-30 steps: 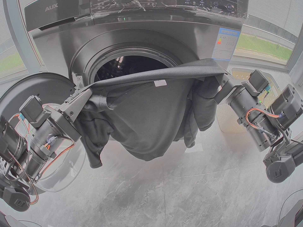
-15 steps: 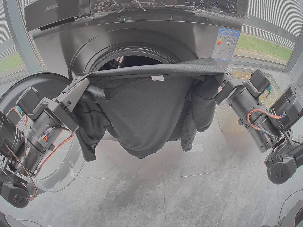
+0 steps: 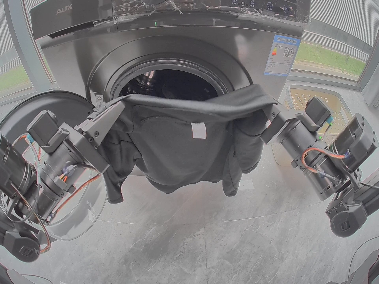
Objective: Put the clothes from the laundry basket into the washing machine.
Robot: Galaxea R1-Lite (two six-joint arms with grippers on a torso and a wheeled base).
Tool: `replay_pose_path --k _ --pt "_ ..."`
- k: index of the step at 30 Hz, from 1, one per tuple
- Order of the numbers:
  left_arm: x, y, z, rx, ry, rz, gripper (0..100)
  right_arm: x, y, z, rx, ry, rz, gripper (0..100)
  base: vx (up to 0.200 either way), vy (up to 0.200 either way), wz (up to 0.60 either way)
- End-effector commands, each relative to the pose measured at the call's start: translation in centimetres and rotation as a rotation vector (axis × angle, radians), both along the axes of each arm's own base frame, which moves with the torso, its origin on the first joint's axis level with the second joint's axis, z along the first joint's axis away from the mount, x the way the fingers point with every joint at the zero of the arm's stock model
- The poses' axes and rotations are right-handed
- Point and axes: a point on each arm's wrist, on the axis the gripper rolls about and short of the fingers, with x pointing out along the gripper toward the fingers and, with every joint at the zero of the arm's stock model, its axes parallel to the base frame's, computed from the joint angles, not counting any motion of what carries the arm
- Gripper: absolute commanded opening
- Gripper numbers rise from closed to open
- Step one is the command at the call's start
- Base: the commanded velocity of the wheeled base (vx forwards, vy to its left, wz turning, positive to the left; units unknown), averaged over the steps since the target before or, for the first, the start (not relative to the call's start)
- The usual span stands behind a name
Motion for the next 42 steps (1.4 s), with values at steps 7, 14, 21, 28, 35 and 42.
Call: replay_pose_path --k 7,14,21,28,35,42 --pt "1.4 -4.0 -0.2 0.033 -0.014 -0.115 0 0.8 3.6 -6.1 -0.125 0.155 0.076 0 0.000 0.000 0.00" --pt "1.9 -4.0 1.6 -0.014 -0.069 -0.095 0 -1.0 5.1 -11.0 -0.256 0.302 0.148 100 0.000 0.000 0.00" --pt "1.8 -3.9 1.8 -0.018 -0.075 -0.091 0 -3.7 4.6 -16.9 -0.447 0.480 0.195 100 0.000 0.000 0.00" --pt "1.7 -3.9 1.7 -0.015 -0.076 -0.093 0 -5.1 5.1 -18.7 -0.510 0.524 0.245 100 0.000 0.000 0.00" --pt "1.3 -3.9 1.8 -0.017 -0.083 -0.103 0 -2.7 6.0 -17.0 -0.415 0.450 0.203 100 0.000 0.000 0.00" --pt "1.2 -3.8 1.9 -0.021 -0.093 -0.109 0 0.6 7.0 -15.2 -0.330 0.359 0.153 100 0.000 0.000 0.00"
